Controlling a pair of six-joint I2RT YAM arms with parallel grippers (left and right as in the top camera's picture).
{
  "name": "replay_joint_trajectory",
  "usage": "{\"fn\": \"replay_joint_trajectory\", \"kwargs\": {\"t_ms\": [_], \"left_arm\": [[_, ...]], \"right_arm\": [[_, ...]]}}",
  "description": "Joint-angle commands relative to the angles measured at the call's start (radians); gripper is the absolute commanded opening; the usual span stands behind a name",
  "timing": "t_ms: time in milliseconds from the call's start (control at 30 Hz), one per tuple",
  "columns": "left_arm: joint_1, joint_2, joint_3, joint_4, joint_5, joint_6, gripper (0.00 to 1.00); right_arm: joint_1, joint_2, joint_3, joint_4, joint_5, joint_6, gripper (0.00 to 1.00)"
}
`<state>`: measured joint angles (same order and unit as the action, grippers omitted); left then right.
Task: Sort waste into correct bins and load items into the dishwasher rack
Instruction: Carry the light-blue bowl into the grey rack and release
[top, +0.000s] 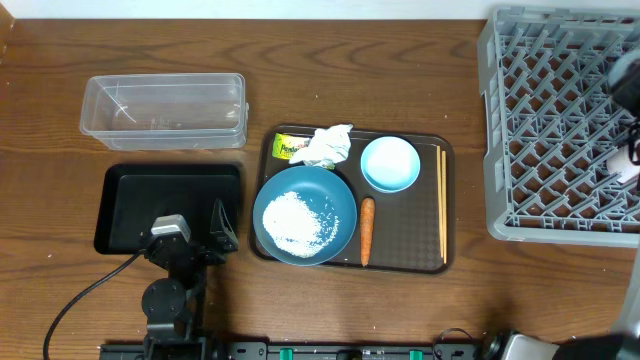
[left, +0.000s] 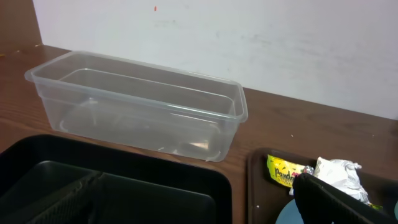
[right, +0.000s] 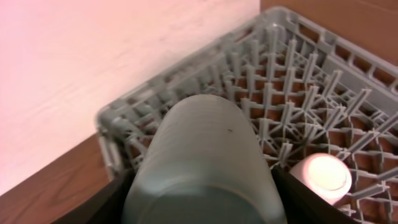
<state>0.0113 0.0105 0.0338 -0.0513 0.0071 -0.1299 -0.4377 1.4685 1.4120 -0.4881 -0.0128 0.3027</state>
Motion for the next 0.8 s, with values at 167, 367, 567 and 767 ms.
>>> {"fn": "replay_joint_trajectory", "kwargs": {"t_ms": [167,367,567,767], "left_arm": [[-0.002,-0.006,-0.030,-0.019,-0.019,0.006,0.98],[-0.002,-0.006,-0.030,-0.019,-0.019,0.006,0.98],[-0.002,-0.006,-0.030,-0.019,-0.019,0.006,0.98],[-0.002,-0.006,-0.030,-0.019,-0.019,0.006,0.98]], "right_arm": [[-0.040,0.220,0.012,0.055,-0.043,-0.084,0.59],[-0.040,0.293,0.012,0.080,0.008,-0.099,0.60],[-0.041,0.297,0.013,0.080,0.014,-0.121,0.78],[-0.042,0.296,0.013,0.063,0.014,-0.121,0.86]]}}
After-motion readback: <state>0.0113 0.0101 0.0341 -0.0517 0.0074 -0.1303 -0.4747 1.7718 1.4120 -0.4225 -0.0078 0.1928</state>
